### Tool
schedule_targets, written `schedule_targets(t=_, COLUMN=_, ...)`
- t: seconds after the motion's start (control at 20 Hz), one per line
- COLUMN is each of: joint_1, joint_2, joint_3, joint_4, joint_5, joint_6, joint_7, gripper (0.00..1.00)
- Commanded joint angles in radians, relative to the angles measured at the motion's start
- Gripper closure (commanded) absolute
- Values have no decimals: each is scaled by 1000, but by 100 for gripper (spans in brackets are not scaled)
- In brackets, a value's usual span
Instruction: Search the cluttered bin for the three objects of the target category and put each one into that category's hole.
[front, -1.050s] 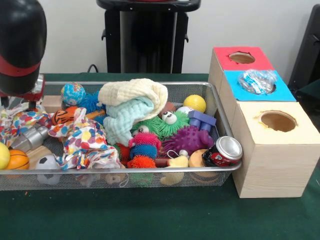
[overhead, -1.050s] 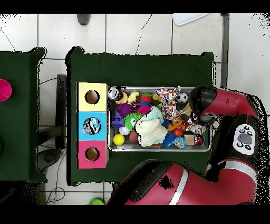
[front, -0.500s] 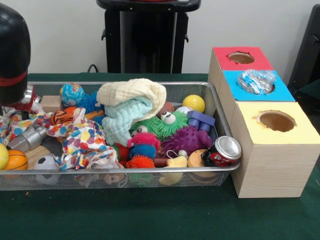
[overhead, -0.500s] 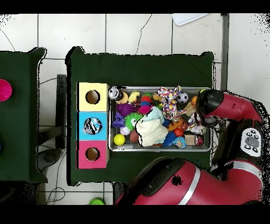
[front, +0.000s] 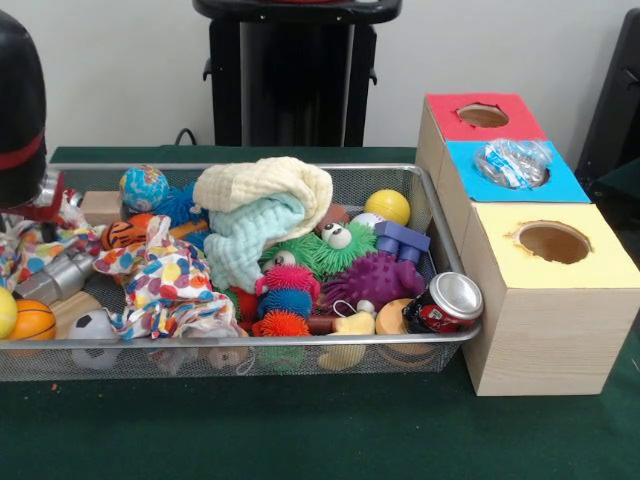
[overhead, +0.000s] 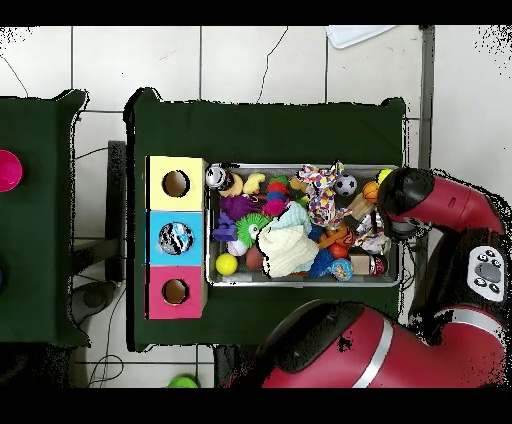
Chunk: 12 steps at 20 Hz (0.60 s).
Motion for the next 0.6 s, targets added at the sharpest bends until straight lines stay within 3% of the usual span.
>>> schedule_targets(t=0.05, joint_1=-84, joint_2=175, joint_3=160, joint_4=46, joint_5=39, joint_6=-186, joint_7=105, gripper=0)
schedule_targets(t=0.4, joint_1=-59, joint_2=135, joint_3=128, joint_4=109, joint_5=141, joint_6=-164, joint_7=263, gripper=0)
schedule_targets(t=0.6, joint_1=-66, joint_2=127, joint_3=143, joint_4=137, joint_5=186, joint_6=-186, joint_7=272, gripper=0)
